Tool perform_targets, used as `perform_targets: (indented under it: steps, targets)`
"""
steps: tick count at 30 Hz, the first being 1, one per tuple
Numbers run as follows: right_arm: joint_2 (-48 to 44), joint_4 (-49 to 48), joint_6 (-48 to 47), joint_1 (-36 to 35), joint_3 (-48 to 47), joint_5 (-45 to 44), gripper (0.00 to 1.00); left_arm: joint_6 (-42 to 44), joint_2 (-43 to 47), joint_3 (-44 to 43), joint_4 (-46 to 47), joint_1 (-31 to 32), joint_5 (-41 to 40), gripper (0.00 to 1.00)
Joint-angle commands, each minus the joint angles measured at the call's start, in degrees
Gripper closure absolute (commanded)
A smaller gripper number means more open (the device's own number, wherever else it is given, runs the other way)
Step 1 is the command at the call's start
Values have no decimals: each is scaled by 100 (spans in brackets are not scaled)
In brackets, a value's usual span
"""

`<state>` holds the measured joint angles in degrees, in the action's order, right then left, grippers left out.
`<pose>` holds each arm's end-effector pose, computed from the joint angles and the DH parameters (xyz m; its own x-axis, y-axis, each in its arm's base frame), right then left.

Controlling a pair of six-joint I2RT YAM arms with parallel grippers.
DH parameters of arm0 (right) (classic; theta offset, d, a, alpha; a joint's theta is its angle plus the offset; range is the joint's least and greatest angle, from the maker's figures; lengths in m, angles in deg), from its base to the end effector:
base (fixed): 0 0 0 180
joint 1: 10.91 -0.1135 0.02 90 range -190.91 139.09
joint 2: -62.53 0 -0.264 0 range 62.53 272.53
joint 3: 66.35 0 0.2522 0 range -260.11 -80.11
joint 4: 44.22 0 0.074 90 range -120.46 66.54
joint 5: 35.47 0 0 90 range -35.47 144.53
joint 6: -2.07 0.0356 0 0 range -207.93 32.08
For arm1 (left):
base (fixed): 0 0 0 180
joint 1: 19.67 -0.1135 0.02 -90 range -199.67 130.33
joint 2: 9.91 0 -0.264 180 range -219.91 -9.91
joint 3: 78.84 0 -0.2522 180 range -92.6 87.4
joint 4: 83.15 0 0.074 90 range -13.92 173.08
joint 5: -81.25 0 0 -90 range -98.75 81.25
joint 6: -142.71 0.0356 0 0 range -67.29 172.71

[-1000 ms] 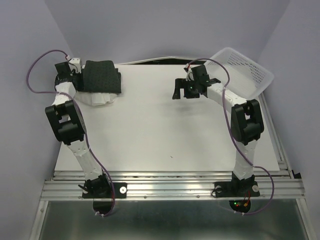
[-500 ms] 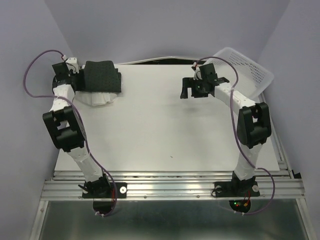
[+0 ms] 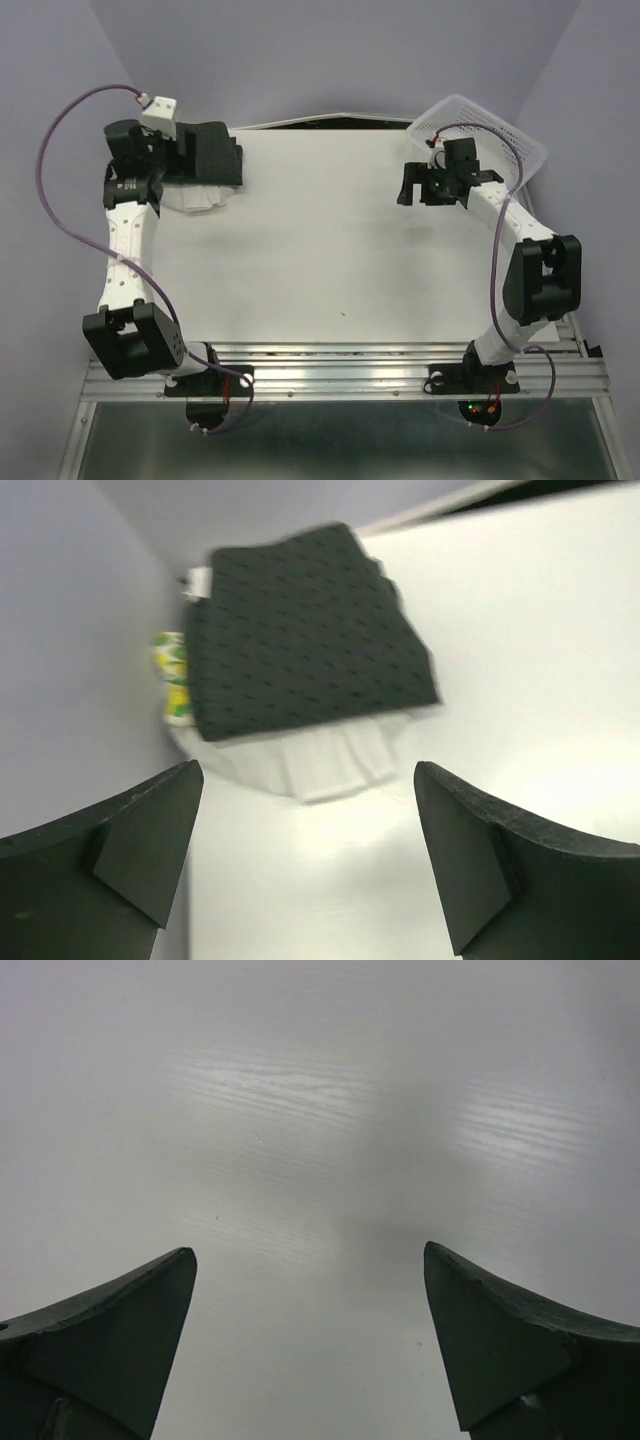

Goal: Fold and stack the skirts
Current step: Neatly place the folded skirt to the corner

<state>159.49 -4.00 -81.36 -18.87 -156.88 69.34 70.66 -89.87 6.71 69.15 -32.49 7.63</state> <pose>0.3721 0.0612 0.2685 -0.7506 0.0067 -0.6607 -0.2232 0.9386 0.2632 0.3176 0.0620 0.4118 -0.1951 0.2588 -0.9460 0.1208 0.9635 0.2387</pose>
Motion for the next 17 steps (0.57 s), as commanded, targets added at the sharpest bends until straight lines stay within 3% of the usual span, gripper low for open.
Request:
perform_targets:
  steps: [1,6,10,17]
  targets:
    - [-547,-105,-331,-65,582,39,0,165,454,1165,21,1155,-363,1]
    - [-863,-176,-464,-65,1285,636,0,-212,578,1994,469,1913,-434,1]
    - [-1285,-527,-542,-65,2146,795,0,-293,745,2610,847,2047,-408,1]
    - [-1628,-624,-587,-65,2527,795,0,-284,912,2874,875,2108,-294,1]
